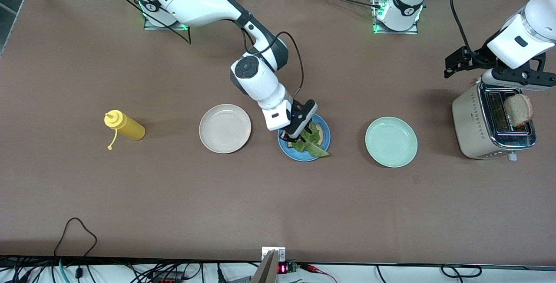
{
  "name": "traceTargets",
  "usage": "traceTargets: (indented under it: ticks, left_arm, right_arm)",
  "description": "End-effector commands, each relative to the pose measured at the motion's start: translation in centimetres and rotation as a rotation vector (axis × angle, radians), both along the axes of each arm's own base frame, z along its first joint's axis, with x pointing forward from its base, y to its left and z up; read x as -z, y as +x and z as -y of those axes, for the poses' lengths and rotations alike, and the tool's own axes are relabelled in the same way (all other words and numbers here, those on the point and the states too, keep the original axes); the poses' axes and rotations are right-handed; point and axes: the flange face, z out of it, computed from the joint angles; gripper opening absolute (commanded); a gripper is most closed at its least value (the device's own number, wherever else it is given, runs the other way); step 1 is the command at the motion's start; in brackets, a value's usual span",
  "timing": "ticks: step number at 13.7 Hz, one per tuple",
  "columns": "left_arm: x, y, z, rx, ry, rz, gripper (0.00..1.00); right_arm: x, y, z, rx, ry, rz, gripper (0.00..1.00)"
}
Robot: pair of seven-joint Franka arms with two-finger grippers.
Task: Make sandwich in blue plate with both arms
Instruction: 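Lower the lettuce onto the bread and open the right gripper, then move the right gripper back toward the yellow bottle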
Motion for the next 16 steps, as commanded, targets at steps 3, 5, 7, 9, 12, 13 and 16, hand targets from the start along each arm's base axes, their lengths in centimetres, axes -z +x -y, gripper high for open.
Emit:
traceTargets:
  ticks: [3,5,7,9,12,13,16]
  left_arm:
    - [-0.8,-0.3,0.0,-0.006,-0.008,-0.001,1.0]
    - [-0.7,-0.4,-0.3,-0.009,-0.008,-0.009,1.0]
    - [-0.6,-0.4,-0.6,-0.015,-0.008,-0.016,1.0]
    - [-0.6,-0.5,-0.9,-0.021,-0.008,-0.022,1.0]
    - [-0.6,-0.5,-0.7,-0.016,-0.008,-0.021,1.0]
    - [-0.6,-0.4,-0.7,-0.016,-0.008,-0.019,1.0]
    - [-0.6,-0.5,-0.5,-0.013,-0.008,-0.019,1.0]
  right_arm:
    - [-10.7,1.1,5.1,0.097,-0.162,-0.138,1.0]
    - [-13.8,2.4,9.4,0.199,-0.225,-0.214,1.0]
    - [-16.3,3.7,15.0,0.262,-0.298,-0.29,1.0]
    - [-18.5,6.2,22.7,0.356,-0.343,-0.353,1.0]
    - [-22.7,7.6,31.6,0.172,-0.354,-0.283,1.0]
    - [-23.4,7.5,34.3,0.098,-0.368,-0.292,1.0]
    - [-26.5,5.8,40.7,0.024,-0.327,-0.281,1.0]
